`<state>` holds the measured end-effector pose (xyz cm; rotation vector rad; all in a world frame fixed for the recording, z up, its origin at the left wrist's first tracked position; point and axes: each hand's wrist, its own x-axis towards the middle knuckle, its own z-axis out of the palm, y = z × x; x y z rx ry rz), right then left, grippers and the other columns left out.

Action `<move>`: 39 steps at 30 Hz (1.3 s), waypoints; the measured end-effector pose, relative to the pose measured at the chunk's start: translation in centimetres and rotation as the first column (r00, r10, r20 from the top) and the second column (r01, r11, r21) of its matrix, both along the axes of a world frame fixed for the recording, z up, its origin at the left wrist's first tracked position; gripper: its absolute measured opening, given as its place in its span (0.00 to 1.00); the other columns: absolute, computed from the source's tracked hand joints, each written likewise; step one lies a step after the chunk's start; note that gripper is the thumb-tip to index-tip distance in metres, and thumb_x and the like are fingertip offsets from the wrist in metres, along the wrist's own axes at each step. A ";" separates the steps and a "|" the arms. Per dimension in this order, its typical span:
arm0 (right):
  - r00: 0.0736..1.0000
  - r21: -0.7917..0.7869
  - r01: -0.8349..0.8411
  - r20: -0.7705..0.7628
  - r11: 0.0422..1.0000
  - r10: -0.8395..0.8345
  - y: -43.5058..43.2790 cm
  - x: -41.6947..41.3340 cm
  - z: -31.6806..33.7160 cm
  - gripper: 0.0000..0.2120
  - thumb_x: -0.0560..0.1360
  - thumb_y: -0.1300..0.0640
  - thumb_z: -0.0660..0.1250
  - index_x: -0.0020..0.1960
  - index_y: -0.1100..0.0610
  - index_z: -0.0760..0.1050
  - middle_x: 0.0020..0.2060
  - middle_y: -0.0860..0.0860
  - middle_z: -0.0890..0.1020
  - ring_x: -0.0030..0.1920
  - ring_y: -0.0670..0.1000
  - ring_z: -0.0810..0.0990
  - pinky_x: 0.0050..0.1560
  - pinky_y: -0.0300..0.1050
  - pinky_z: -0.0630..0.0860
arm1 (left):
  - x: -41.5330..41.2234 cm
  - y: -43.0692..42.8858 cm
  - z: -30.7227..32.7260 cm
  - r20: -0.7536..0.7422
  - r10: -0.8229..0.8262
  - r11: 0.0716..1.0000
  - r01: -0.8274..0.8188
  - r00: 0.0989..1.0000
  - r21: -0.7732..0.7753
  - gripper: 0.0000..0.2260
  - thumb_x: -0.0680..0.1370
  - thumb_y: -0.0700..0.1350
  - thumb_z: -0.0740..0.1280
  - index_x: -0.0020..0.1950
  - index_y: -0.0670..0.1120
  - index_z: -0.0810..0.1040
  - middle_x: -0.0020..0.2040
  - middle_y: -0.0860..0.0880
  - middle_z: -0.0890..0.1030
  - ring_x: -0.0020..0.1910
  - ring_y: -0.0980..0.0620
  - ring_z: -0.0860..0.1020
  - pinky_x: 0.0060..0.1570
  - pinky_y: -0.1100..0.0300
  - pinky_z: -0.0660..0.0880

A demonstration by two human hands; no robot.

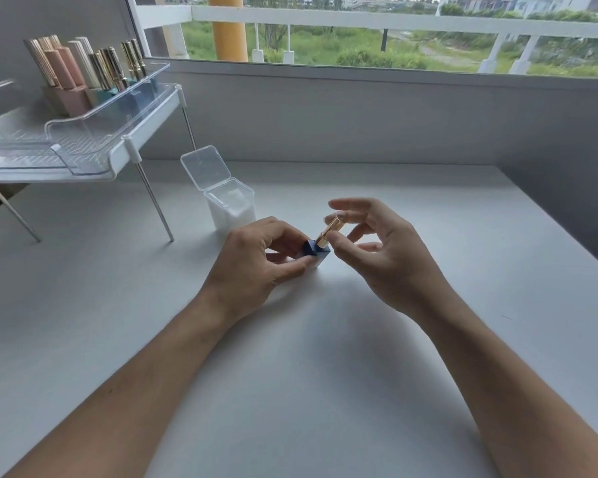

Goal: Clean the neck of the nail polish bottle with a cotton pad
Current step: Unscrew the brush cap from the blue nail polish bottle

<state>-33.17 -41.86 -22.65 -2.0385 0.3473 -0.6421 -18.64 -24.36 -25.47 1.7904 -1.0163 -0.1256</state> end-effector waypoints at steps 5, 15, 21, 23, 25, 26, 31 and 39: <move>0.993 -0.052 0.120 0.010 0.991 -0.120 -0.3 -0.1 -0.1 0.11 0.78 0.39 0.79 0.54 0.44 0.85 0.50 0.39 0.89 0.44 0.44 0.82 0.48 0.43 0.81 | -0.2 0.1 0.1 -0.021 0.004 1.000 -0.004 1.000 0.000 0.07 0.77 0.45 0.84 0.53 0.49 0.91 0.50 0.52 0.89 0.52 0.56 0.89 0.57 0.50 0.86; 0.999 -0.015 0.037 -0.009 0.999 -0.037 0.0 0.0 -0.2 0.09 0.82 0.49 0.76 0.62 0.43 0.86 0.52 0.37 0.88 0.46 0.43 0.82 0.59 0.53 0.84 | -0.2 0.1 0.1 -0.038 0.003 1.000 -0.003 0.999 -0.004 0.07 0.78 0.46 0.83 0.53 0.49 0.91 0.51 0.53 0.90 0.54 0.56 0.88 0.58 0.56 0.86; 0.992 -0.050 0.128 0.010 0.991 -0.127 -0.4 0.1 -0.6 0.10 0.78 0.41 0.79 0.51 0.45 0.85 0.50 0.41 0.90 0.41 0.43 0.78 0.48 0.43 0.79 | -0.2 0.2 0.1 -0.043 0.002 1.000 -0.002 0.999 0.000 0.07 0.78 0.46 0.83 0.54 0.48 0.91 0.51 0.52 0.90 0.54 0.56 0.88 0.58 0.56 0.85; 0.993 -0.042 0.120 0.000 0.992 -0.120 -0.5 0.1 -0.6 0.08 0.79 0.42 0.78 0.51 0.46 0.85 0.49 0.40 0.89 0.42 0.44 0.77 0.47 0.42 0.78 | -0.3 0.2 0.2 -0.039 0.005 1.000 -0.005 0.999 0.003 0.07 0.78 0.46 0.83 0.54 0.49 0.91 0.51 0.52 0.90 0.54 0.55 0.88 0.58 0.56 0.85; 0.996 -0.018 0.083 -0.013 0.996 -0.083 -0.4 0.1 -0.6 0.05 0.81 0.45 0.77 0.53 0.46 0.86 0.49 0.38 0.89 0.43 0.46 0.78 0.48 0.43 0.78 | -0.3 0.2 0.2 -0.042 0.003 1.000 -0.003 0.999 0.005 0.06 0.78 0.47 0.83 0.54 0.49 0.90 0.51 0.52 0.89 0.55 0.55 0.88 0.58 0.56 0.85; 0.998 -0.002 0.061 -0.018 0.998 -0.061 -0.4 0.1 -0.5 0.04 0.82 0.47 0.76 0.54 0.45 0.86 0.49 0.37 0.88 0.44 0.48 0.79 0.49 0.45 0.79 | -0.3 0.2 0.2 -0.042 0.003 1.000 -0.002 0.999 0.005 0.06 0.78 0.47 0.83 0.54 0.50 0.90 0.51 0.53 0.89 0.55 0.55 0.88 0.58 0.55 0.85; 0.999 0.026 0.042 -0.012 0.999 -0.042 -0.2 0.2 -0.6 0.08 0.81 0.45 0.77 0.59 0.43 0.86 0.52 0.36 0.89 0.47 0.45 0.82 0.49 0.39 0.79 | -0.3 0.3 0.2 -0.036 0.003 1.000 -0.003 0.999 -0.003 0.06 0.78 0.47 0.83 0.54 0.49 0.91 0.51 0.53 0.90 0.55 0.55 0.88 0.56 0.62 0.85; 0.997 0.007 0.072 -0.020 0.997 -0.072 -0.3 0.3 -0.8 0.06 0.81 0.45 0.77 0.53 0.46 0.86 0.50 0.37 0.89 0.45 0.40 0.81 0.45 0.29 0.73 | -0.2 0.2 0.0 -0.039 -0.002 1.000 0.002 0.999 0.008 0.07 0.79 0.47 0.82 0.56 0.50 0.91 0.52 0.53 0.90 0.55 0.57 0.88 0.58 0.60 0.85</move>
